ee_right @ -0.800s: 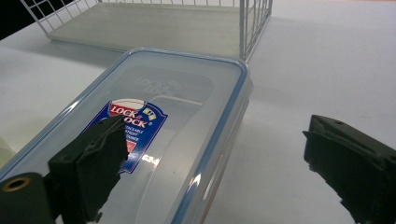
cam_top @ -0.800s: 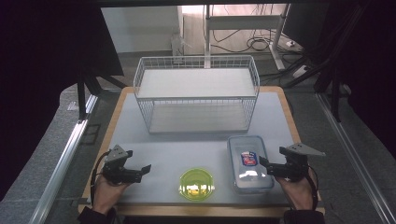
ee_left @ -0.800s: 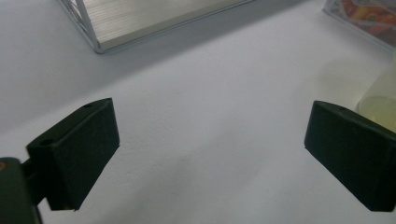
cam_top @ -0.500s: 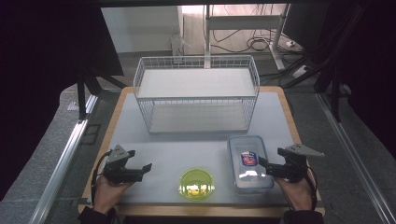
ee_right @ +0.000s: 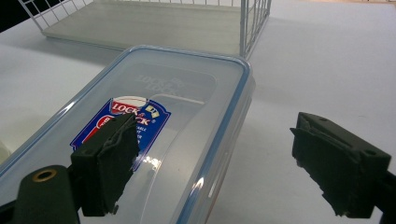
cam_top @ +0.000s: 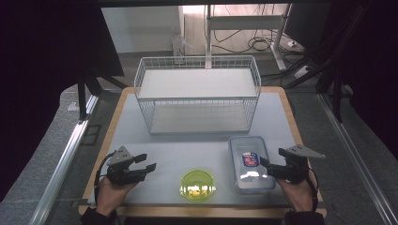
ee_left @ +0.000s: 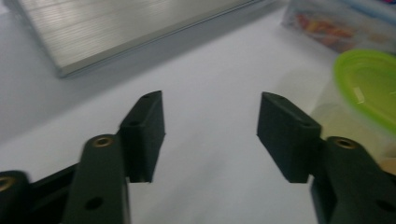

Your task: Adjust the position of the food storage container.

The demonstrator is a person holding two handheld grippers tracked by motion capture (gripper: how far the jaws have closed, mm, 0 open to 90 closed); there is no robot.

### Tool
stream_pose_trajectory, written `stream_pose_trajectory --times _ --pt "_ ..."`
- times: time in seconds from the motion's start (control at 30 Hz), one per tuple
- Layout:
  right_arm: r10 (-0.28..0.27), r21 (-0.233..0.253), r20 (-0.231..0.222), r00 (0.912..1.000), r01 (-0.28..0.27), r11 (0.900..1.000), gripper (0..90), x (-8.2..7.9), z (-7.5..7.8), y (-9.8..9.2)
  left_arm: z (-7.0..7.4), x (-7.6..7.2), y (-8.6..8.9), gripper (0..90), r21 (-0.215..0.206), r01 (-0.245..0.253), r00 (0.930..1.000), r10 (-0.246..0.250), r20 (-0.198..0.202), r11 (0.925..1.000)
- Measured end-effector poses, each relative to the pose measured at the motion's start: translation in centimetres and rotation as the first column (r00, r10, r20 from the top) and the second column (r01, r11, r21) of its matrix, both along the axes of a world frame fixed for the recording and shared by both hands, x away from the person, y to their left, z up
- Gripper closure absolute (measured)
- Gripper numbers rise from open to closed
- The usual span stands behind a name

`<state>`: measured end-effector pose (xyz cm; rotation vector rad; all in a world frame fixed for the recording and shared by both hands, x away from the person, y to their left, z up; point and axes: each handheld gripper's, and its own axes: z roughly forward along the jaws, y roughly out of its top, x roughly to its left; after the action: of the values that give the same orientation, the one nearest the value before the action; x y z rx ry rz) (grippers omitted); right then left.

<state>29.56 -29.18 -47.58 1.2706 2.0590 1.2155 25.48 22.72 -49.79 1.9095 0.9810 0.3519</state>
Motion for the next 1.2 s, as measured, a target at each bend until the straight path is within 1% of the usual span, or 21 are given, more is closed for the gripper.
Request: stream_pose_trajectory --times 0.1,0.23,0.27,0.37,0.47,0.53,0.63,0.67,0.7,0.73,0.77,0.8,0.83,0.87,0.9,0.93,0.97,1.03,1.07,1.1,1.2 --pt "-0.002 -0.005 0.004 1.0 0.002 1.0 14.6 0.0 0.0 0.0 0.4 -0.2 -1.4 58.6 0.007 0.037 0.9993 -0.037 -0.003 0.9993" --pt "-0.003 -0.008 0.008 1.0 0.003 1.0 14.7 0.0 0.0 0.0 0.7 -0.4 -2.3 72.0 0.009 0.062 0.998 -0.062 -0.007 0.998" --pt "-0.003 -0.008 0.008 1.0 0.003 1.0 14.7 0.0 0.0 0.0 0.9 -0.5 -2.6 72.0 -0.001 0.073 0.9973 -0.073 -0.008 0.9973" --pt "-0.004 -0.024 -0.003 1.0 0.004 1.0 14.8 0.0 -0.2 0.2 1.5 -0.9 -3.9 83.3 -0.024 0.111 0.9939 -0.111 0.002 0.9936" --pt "-0.002 -0.036 -0.001 1.0 0.002 0.999 14.8 0.0 -0.2 0.3 1.8 -1.2 -4.7 89.4 -0.029 0.129 0.9916 -0.129 0.011 0.9912" --pt "-0.002 -0.04 0.003 1.0 0.002 0.999 14.8 0.0 -0.2 0.4 2.1 -1.5 -5.6 89.7 -0.033 0.154 0.988 -0.154 0.01 0.9875" --pt "-0.01 -0.04 0.005 0.9999 0.01 0.999 14.8 0.0 -0.2 0.3 2.5 -2.3 -7.8 89.7 -0.037 0.216 0.9764 -0.216 0.012 0.9757" --pt "-0.014 -0.036 0.003 0.9999 0.015 0.999 14.7 0.0 -0.2 0.3 2.5 -2.3 -7.8 89.7 -0.037 0.216 0.9764 -0.216 0.012 0.9757" --pt "-0.017 -0.032 0.0 0.9999 0.017 0.999 14.7 0.0 -0.2 0.2 2.6 -2.7 -9.1 89.8 -0.028 0.249 0.9685 -0.249 0.017 0.9681" --pt "-0.02 -0.031 -0.001 0.9998 0.02 0.999 14.7 0.0 -0.2 0.2 2.6 -2.7 -9.1 89.7 -0.028 0.249 0.9685 -0.249 0.017 0.9681" --pt "-0.02 -0.031 -0.001 0.9998 0.02 0.999 14.7 0.0 -0.2 0.2 2.5 -2.9 -9.7 89.7 -0.03 0.268 0.9633 -0.268 0.015 0.9629" --pt "-0.023 -0.035 0.002 0.9997 0.023 0.999 14.7 0.0 -0.1 0.2 2.5 -3.3 -10.8 89.8 -0.046 0.299 0.9542 -0.299 0.005 0.9531" --pt "-0.025 -0.035 0.005 0.9997 0.025 0.999 14.7 -0.1 -0.1 0.2 2.5 -3.3 -10.8 89.8 -0.046 0.299 0.9542 -0.299 0.005 0.9531" --pt "-0.025 -0.034 0.007 0.9997 0.025 0.999 14.7 -0.1 -0.1 0.2 2.5 -3.8 -12.0 89.8 -0.053 0.332 0.9431 -0.333 0.001 0.9418" --pt "-0.025 -0.034 0.007 0.9997 0.025 0.999 14.7 -0.1 -0.1 0.2 2.5 -3.8 -12.0 89.8 -0.053 0.332 0.9431 -0.333 0.001 0.9418" --pt "-0.023 -0.035 0.009 0.9997 0.024 0.999 14.7 -0.1 -0.1 0.2 2.5 -4.3 -13.0 89.7 -0.044 0.354 0.9353 -0.354 0.003 0.9343" --pt "-0.023 -0.035 0.009 0.9997 0.024 0.999 14.7 -0.1 -0.1 0.2 2.5 -4.3 -13.0 89.7 -0.044 0.354 0.9353 -0.354 0.003 0.9343" --pt "-0.024 -0.041 0.002 0.9997 0.024 0.999 14.7 0.0 -0.1 0.2 2.2 -4.9 -14.3 89.7 -0.03 0.379 0.9255 -0.379 -0.002 0.9251" --pt "-0.024 -0.041 0.002 0.9997 0.024 0.999 14.7 0.0 -0.1 0.2 2.2 -4.9 -14.3 89.7 -0.03 0.379 0.9255 -0.379 -0.002 0.9251" --pt "-0.022 -0.042 0.003 0.9998 0.022 0.999 14.7 0.0 -0.1 0.2 1.8 -5.2 -15.1 89.7 -0.019 0.394 0.919 -0.394 -0.012 0.9189" --pt "-0.021 -0.045 0.008 0.9997 0.022 0.999 14.7 -0.1 -0.1 0.3 1.2 -5.6 -16.0 89.7 0.007 0.408 0.913 -0.407 -0.021 0.9131"
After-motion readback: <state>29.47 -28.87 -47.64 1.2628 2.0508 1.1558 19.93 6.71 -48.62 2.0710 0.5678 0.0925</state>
